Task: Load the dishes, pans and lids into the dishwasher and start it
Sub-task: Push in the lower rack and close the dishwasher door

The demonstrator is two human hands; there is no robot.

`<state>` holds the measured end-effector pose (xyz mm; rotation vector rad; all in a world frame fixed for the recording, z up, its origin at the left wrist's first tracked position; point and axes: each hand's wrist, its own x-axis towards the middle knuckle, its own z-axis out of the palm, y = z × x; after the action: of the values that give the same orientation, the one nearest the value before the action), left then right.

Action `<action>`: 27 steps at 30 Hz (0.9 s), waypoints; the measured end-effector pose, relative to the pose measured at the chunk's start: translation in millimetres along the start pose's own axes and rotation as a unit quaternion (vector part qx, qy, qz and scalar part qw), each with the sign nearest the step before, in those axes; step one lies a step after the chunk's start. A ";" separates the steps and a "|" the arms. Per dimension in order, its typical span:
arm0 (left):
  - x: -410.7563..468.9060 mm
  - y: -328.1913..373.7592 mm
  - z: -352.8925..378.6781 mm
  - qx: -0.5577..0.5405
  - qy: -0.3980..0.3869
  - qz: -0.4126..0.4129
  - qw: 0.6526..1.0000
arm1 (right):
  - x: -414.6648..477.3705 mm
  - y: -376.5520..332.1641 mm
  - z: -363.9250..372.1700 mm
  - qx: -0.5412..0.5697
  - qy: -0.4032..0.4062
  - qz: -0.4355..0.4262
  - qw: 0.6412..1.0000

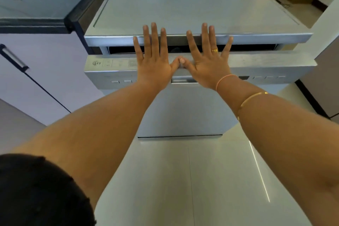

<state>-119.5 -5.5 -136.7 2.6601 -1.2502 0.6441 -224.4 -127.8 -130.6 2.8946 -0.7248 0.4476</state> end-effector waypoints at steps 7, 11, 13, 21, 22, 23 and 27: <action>47.1 -15.7 36.3 0.025 0.179 0.037 0.983 | 34.0 9.9 -8.5 0.004 -0.055 -0.011 0.998; 57.4 -23.0 37.6 0.000 0.185 0.070 0.980 | 39.8 6.1 -16.9 0.021 -0.042 0.006 0.999; 54.4 -33.2 42.1 -0.027 0.189 0.116 0.975 | 43.6 -0.6 -18.1 0.007 -0.021 0.013 1.000; 54.6 -35.8 34.3 0.016 0.167 0.116 0.979 | 55.4 -17.9 -23.0 -0.066 -0.007 0.015 0.998; 54.9 -35.3 33.2 0.019 0.167 0.115 0.979 | 56.4 -17.6 -24.1 -0.073 -0.013 0.011 0.997; 54.6 -34.7 32.9 0.021 0.167 0.115 0.979 | 56.6 -16.7 -25.1 -0.080 -0.019 0.008 0.997; 54.0 -28.1 21.6 0.032 0.145 0.121 0.981 | 60.4 -19.5 -31.3 -0.101 -0.045 0.001 0.994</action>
<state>-60.7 -31.6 -131.2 2.3649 -1.4944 1.0792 -172.2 -131.3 -82.9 2.7375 -0.7391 0.2294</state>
